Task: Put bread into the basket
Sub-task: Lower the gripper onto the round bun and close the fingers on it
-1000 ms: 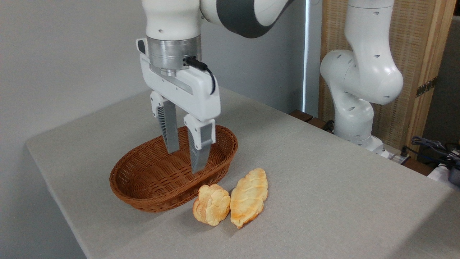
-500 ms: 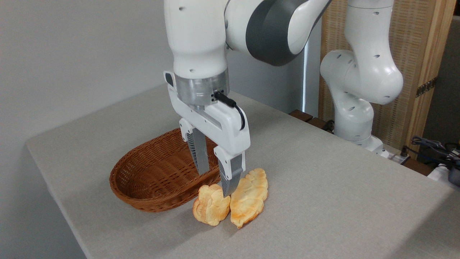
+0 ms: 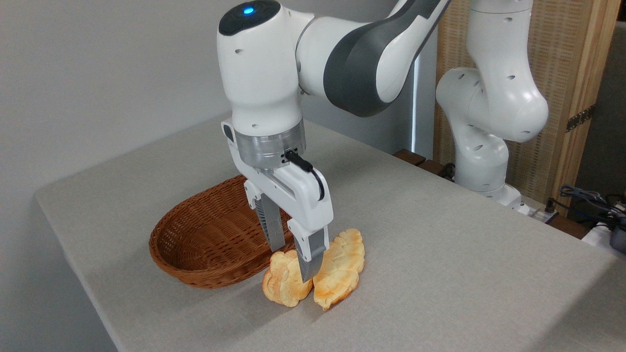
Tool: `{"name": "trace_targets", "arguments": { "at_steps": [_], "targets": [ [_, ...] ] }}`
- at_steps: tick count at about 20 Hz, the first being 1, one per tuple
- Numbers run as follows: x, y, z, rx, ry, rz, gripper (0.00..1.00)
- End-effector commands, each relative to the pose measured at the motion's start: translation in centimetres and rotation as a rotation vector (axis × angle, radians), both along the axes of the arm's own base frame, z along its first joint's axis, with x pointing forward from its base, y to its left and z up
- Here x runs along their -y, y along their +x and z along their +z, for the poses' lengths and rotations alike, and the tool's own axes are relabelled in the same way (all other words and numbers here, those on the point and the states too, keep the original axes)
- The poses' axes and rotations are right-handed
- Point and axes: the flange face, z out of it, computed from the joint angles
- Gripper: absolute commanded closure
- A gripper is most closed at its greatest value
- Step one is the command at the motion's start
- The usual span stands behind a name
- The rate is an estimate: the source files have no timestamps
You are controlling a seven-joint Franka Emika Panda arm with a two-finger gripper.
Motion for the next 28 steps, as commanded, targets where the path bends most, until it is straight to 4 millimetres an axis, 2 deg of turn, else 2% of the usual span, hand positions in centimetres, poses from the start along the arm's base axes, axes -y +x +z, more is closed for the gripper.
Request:
{"name": "trace_targets", "arguments": {
  "at_steps": [1, 4, 11, 12, 15, 17, 28],
  "targets": [
    [0.8, 0.3, -0.4, 0.025, 0.0, -0.025, 0.0],
    [1.3, 0.5, -0.7, 0.025, 0.002, -0.033, 0.0],
    [0.6, 0.7, -1.8, 0.008, 0.008, -0.024, 0.01],
    [0.5, 0.7, -1.8, 0.008, 0.008, -0.022, 0.06],
    [0.2, 0.6, -2.0, 0.004, 0.008, -0.016, 0.42],
    [0.2, 0.5, -2.0, 0.004, 0.007, -0.016, 0.57],
    [0.2, 0.5, -2.0, 0.002, 0.007, -0.016, 0.56]
  ]
}}
